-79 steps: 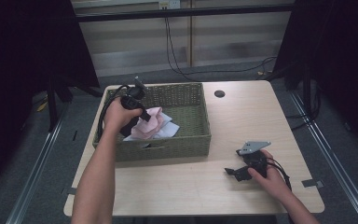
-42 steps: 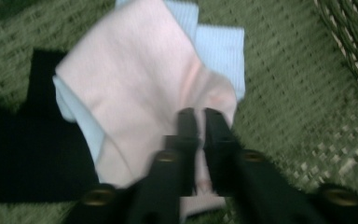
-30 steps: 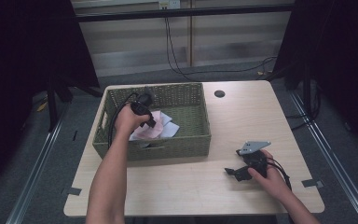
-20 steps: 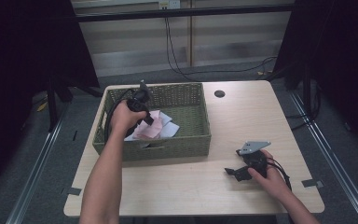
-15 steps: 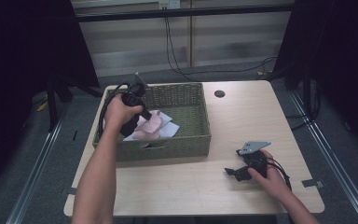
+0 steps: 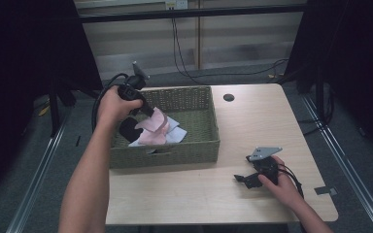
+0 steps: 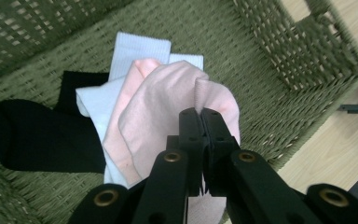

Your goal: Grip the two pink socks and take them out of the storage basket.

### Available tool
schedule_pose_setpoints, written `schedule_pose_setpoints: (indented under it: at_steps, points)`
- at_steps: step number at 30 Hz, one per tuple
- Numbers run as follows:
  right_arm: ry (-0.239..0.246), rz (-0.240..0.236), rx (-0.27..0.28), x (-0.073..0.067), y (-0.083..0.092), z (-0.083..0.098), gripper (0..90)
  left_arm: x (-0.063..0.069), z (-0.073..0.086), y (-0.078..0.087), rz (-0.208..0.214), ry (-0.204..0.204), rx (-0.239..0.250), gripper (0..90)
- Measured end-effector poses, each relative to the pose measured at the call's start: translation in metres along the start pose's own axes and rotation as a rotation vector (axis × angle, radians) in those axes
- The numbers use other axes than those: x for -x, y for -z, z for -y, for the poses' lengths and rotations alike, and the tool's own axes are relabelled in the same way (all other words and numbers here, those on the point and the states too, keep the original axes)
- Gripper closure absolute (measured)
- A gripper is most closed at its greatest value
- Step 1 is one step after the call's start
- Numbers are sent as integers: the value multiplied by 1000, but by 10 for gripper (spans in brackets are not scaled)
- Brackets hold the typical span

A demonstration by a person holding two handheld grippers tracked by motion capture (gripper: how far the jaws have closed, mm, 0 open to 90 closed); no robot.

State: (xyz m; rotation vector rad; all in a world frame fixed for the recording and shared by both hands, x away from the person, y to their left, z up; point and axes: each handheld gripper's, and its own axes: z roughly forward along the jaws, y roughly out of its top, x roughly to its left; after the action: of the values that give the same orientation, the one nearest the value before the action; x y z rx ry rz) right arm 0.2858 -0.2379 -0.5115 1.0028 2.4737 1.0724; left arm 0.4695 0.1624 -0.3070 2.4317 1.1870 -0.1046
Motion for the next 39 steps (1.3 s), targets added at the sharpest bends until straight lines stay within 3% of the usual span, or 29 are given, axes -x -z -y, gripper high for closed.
schedule_pose_setpoints:
  at_steps: [15,23,39]
  points:
    - [0,0,0,0,0,0,106,23,-2,33,67,-31,12,880]
    - [0,0,0,0,0,0,106,47,-3,48,94,-109,-9,880]
    - [2,0,0,0,0,0,106,89,6,68,152,-239,19,877]
